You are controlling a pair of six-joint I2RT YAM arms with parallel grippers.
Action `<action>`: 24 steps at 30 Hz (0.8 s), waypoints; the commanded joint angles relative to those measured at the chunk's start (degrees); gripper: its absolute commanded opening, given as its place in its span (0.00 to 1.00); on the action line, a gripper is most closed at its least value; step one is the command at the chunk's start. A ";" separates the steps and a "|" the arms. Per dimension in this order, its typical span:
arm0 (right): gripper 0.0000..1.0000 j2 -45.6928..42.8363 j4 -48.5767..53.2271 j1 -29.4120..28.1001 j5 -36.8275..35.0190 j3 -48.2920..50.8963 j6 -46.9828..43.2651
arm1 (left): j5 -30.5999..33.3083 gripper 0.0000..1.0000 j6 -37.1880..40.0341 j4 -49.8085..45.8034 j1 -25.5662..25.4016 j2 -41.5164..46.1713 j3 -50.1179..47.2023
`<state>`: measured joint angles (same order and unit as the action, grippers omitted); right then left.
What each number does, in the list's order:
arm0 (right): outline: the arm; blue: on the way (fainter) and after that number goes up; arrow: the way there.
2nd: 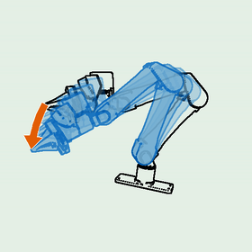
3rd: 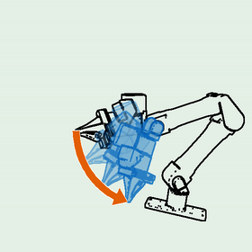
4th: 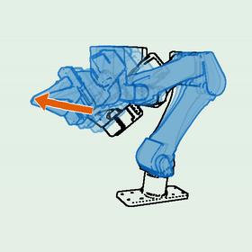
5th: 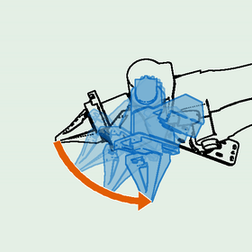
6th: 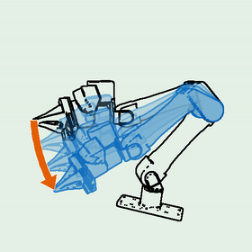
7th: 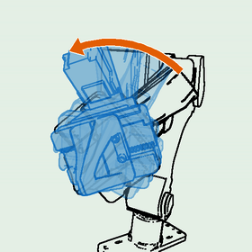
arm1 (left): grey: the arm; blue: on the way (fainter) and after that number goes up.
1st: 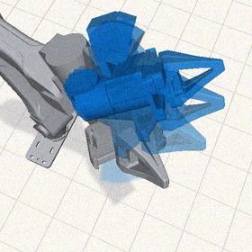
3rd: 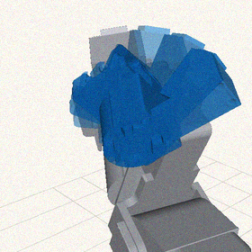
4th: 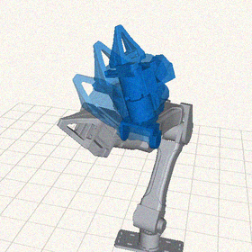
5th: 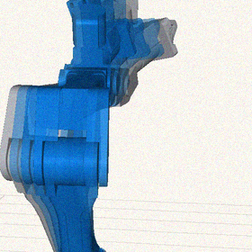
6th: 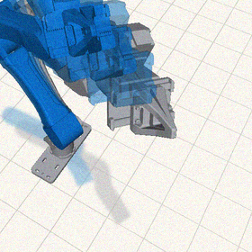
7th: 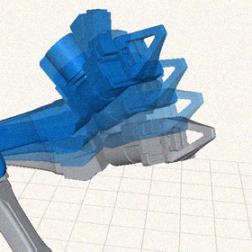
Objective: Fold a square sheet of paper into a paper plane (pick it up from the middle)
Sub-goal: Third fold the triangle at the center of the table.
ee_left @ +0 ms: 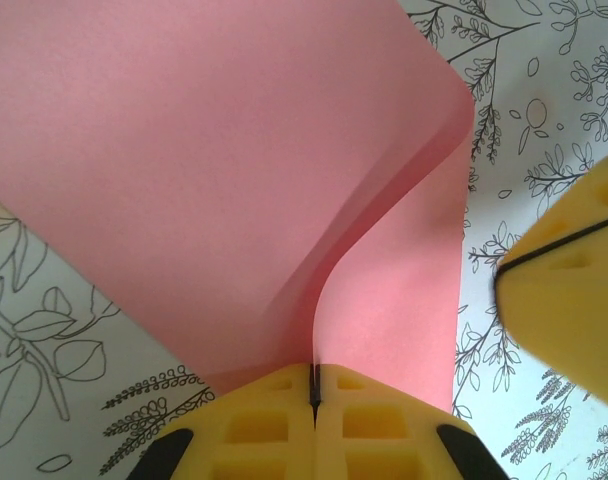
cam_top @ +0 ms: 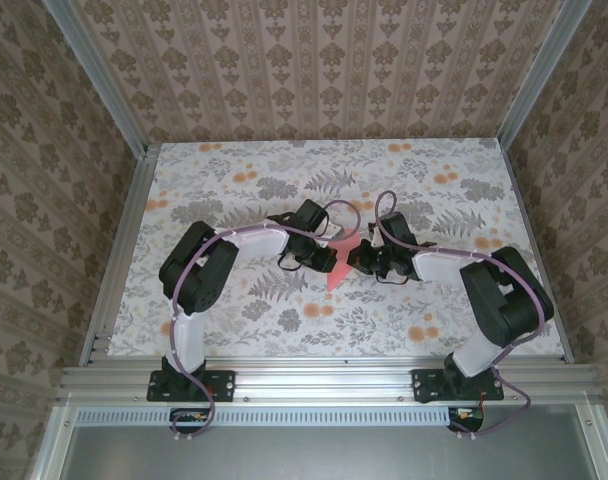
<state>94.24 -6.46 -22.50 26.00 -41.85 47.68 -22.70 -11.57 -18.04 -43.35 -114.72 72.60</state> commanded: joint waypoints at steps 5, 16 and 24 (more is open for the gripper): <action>0.06 5.56 -1.41 0.26 1.67 -2.50 -0.85 | 2.61 0.00 -0.17 -4.12 0.48 -2.60 1.14; 0.06 4.88 2.01 1.79 1.36 -3.77 -2.33 | 3.10 0.00 0.06 -4.84 0.37 -2.80 1.14; 0.06 6.91 -1.16 3.95 4.13 -4.52 -2.29 | 3.14 0.00 0.12 -4.81 0.39 -2.97 1.14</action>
<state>100.14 -6.48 -19.11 28.53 -45.39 46.15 -22.50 -11.57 -19.29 -43.35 -115.28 73.67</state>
